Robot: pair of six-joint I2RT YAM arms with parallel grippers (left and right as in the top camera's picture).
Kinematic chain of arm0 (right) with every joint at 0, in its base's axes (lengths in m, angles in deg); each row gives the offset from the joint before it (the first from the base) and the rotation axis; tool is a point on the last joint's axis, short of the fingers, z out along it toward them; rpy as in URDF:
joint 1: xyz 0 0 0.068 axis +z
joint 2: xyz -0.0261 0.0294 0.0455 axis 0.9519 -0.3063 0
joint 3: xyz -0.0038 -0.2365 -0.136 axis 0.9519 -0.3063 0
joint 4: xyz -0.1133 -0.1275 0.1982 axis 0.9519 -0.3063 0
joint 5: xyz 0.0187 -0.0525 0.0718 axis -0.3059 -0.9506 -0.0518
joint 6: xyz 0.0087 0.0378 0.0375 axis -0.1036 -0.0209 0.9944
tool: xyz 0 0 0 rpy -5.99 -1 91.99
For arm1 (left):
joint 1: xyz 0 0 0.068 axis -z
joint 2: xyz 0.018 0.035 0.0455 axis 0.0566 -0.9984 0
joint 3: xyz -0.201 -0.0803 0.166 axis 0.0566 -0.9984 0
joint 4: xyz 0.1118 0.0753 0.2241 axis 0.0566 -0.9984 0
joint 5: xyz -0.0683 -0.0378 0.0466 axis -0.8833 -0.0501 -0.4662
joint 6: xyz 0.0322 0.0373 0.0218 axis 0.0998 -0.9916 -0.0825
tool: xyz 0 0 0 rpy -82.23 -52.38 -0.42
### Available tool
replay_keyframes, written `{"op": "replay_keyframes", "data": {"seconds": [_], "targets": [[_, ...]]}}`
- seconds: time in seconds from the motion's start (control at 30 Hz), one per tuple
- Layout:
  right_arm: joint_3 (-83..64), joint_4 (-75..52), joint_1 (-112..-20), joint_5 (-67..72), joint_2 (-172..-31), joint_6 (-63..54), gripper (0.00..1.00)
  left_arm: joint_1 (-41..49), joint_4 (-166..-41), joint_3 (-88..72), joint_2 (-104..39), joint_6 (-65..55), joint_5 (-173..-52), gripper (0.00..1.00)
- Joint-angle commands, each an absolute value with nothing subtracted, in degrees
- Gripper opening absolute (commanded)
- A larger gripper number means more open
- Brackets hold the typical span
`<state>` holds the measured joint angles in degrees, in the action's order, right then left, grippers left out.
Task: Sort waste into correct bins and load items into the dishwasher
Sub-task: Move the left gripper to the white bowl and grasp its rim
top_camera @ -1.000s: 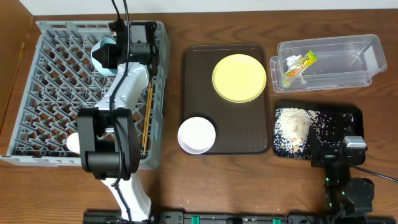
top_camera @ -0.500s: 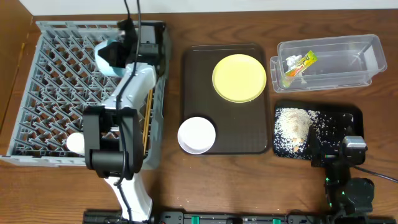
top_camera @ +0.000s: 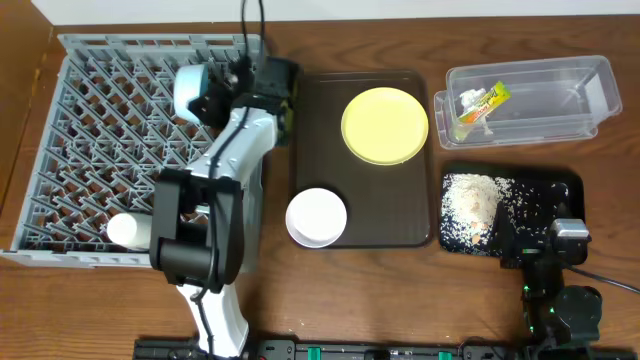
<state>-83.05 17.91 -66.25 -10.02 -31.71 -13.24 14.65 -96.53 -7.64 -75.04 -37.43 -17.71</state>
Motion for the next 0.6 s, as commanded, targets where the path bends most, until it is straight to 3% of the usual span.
{"op": "replay_keyframes", "data": {"seconds": [0.0, 0.2, 0.33, 0.4, 0.57], "targets": [[-83.1, 17.7, -66.6, -10.2, -31.5, -14.0, 0.99, 16.8, -104.8, -7.7, -71.5, -25.2, -31.8, 0.41], [-83.1, 17.7, -66.6, -10.2, -31.5, -14.0, 0.99, 18.5, -115.5, -7.7, -56.7, -19.2, -63.5, 0.52], [-83.1, 17.7, -66.6, -10.2, -31.5, -14.0, 0.99, 18.3, -121.3, -7.7, -49.7, -14.9, -81.8, 0.52], [-83.1, 17.7, -66.6, -10.2, -31.5, -14.0, 0.99, 18.6, -125.4, -7.8, -49.2, -12.8, -88.2, 0.52], [-83.1, 17.7, -66.6, -10.2, -31.5, -14.0, 0.99, 18.9, -130.1, -13.1, -50.7, -7.0, -90.7, 0.52]]}}
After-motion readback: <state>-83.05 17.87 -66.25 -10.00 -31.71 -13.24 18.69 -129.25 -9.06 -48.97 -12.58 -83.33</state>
